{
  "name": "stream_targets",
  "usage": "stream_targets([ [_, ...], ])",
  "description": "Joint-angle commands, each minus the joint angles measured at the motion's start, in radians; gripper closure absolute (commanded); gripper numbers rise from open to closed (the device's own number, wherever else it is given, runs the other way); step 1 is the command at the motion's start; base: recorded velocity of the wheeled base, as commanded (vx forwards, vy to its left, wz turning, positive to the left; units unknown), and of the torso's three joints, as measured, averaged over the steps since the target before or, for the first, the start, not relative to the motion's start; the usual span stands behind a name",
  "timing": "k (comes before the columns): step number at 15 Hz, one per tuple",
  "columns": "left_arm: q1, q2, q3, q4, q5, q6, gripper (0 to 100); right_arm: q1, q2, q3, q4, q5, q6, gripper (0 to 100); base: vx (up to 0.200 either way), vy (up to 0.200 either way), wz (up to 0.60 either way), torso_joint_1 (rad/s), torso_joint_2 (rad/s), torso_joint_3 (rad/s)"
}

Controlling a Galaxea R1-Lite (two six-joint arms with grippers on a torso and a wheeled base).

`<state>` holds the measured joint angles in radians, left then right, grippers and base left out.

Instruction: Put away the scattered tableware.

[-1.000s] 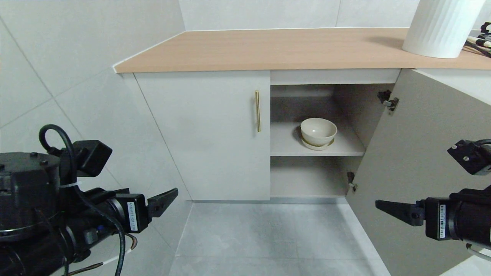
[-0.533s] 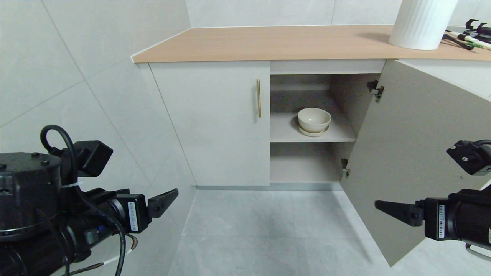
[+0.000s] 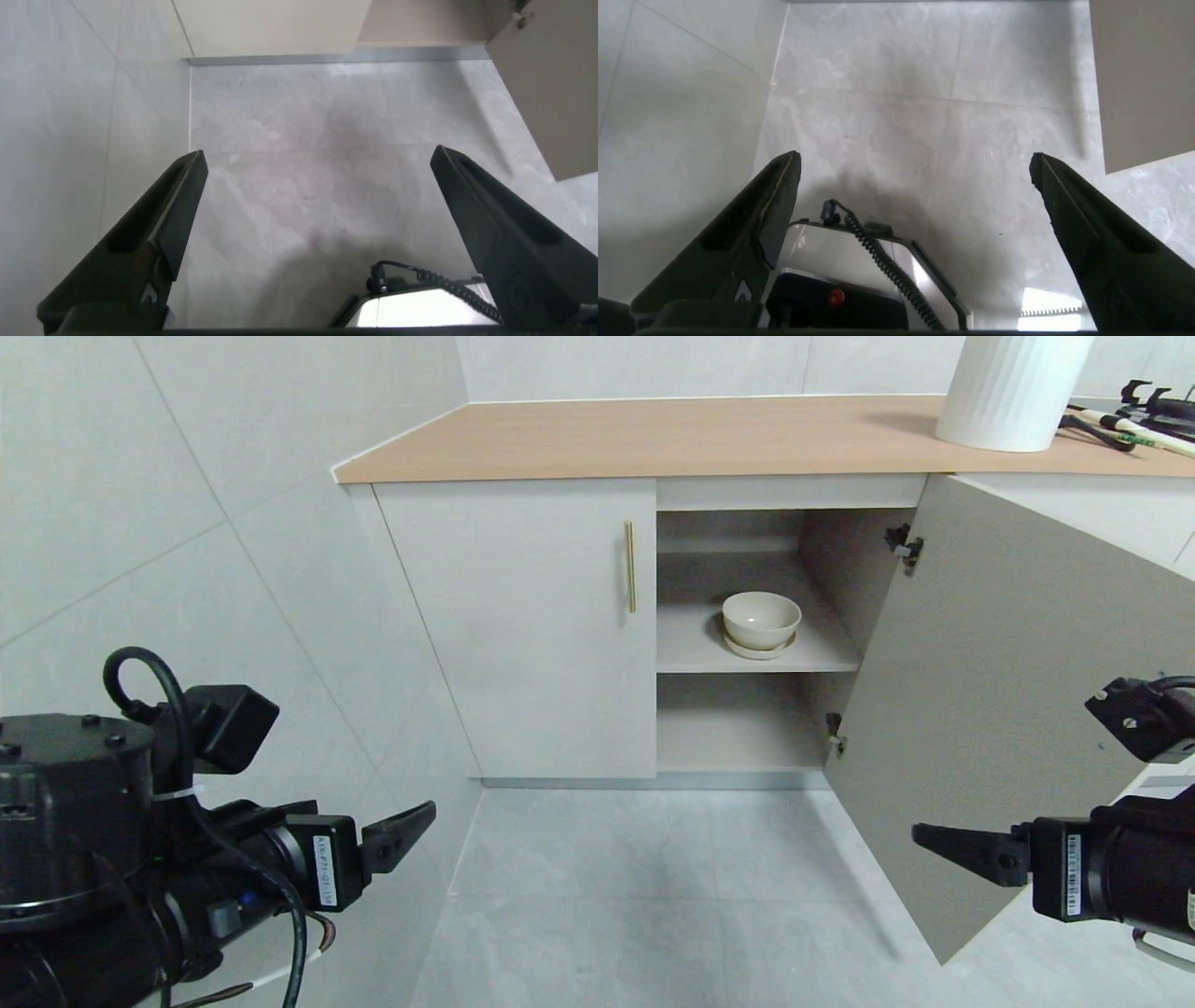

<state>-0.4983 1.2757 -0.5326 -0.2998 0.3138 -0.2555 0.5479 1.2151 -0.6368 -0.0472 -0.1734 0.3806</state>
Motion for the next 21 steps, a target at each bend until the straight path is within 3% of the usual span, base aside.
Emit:
stream_targets([
  [1,0.0,0.002,0.0,0.001,0.001,-0.001,0,0.0,0.003,0.0,0.0,0.0,0.0,0,0.0,0.0,0.0,0.0,0.0,0.0],
  [5,0.0,0.013,-0.003,0.001,0.004,0.001,0,0.001,0.003,0.0,0.0,-0.001,0.0,0,0.0,0.0,0.0,0.0,0.0,0.0],
  [11,0.0,0.019,-0.003,0.001,0.004,0.001,0,0.0,-0.005,0.002,0.001,0.0,0.0,0,0.0,-0.2,0.0,0.004,0.0,0.002],
  [17,0.0,0.022,0.002,0.001,0.002,0.001,0,-0.008,-0.032,-0.014,0.112,0.003,-0.012,0,0.0,-0.167,0.0,0.002,0.0,0.001],
  [21,0.0,0.022,0.005,0.001,0.001,-0.001,0,-0.195,-0.028,-0.026,0.106,0.006,-0.115,0,0.0,0.0,0.0,0.0,0.0,0.0],
])
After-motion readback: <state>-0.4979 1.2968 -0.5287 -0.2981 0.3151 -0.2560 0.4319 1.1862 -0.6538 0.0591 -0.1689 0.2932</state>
